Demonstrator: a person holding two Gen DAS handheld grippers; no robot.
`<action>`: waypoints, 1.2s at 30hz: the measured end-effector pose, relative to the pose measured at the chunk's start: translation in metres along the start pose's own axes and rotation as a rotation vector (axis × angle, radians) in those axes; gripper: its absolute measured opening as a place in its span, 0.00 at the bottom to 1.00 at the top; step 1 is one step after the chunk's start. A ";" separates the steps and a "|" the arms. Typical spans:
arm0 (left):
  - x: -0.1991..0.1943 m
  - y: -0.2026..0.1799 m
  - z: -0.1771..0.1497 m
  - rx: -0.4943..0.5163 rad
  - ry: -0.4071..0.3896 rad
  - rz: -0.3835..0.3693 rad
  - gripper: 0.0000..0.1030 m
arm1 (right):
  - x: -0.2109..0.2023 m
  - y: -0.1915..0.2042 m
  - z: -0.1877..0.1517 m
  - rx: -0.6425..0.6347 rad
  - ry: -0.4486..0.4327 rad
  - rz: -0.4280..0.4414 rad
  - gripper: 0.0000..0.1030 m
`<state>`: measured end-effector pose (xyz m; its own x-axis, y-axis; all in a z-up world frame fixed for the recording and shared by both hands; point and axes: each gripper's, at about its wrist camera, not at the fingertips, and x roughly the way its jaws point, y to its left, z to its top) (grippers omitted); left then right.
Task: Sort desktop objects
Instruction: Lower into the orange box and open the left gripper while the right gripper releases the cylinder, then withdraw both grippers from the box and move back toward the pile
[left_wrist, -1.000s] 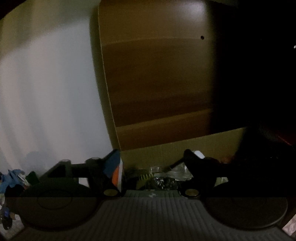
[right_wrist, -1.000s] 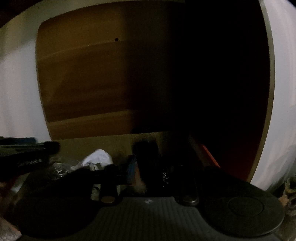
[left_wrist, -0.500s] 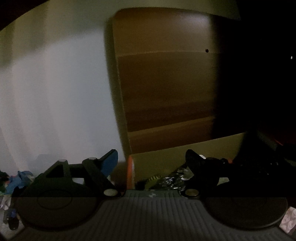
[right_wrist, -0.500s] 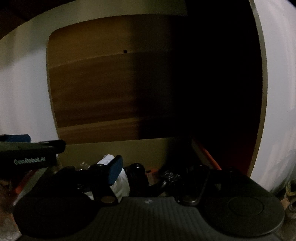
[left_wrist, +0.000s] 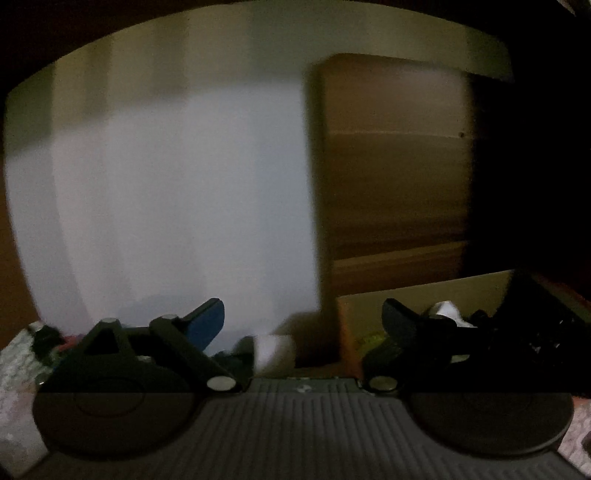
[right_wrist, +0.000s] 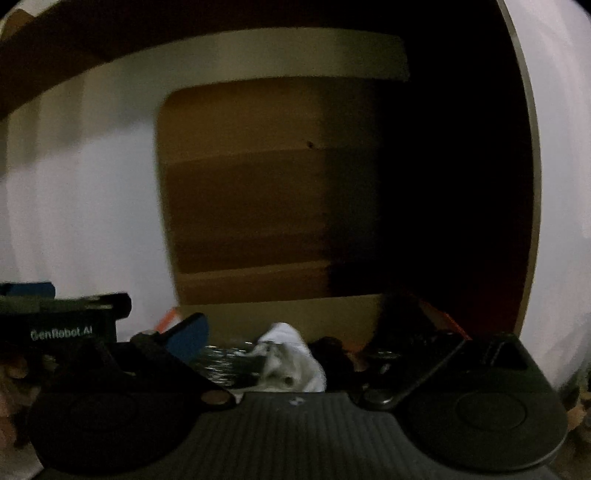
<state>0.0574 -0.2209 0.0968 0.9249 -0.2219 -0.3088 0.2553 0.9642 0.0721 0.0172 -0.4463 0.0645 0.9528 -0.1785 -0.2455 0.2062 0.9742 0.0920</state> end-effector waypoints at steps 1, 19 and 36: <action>-0.004 0.007 -0.002 -0.006 -0.002 0.009 0.93 | -0.003 0.005 0.000 -0.004 -0.004 0.005 1.00; -0.057 0.174 -0.090 -0.057 0.059 0.297 1.00 | -0.052 0.144 -0.051 -0.081 -0.004 0.279 1.00; -0.037 0.226 -0.125 -0.092 0.141 0.279 1.00 | 0.052 0.225 -0.095 -0.194 0.274 0.288 0.66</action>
<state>0.0455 0.0238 0.0066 0.9058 0.0688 -0.4181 -0.0347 0.9955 0.0886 0.0925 -0.2231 -0.0192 0.8659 0.1219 -0.4851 -0.1295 0.9914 0.0180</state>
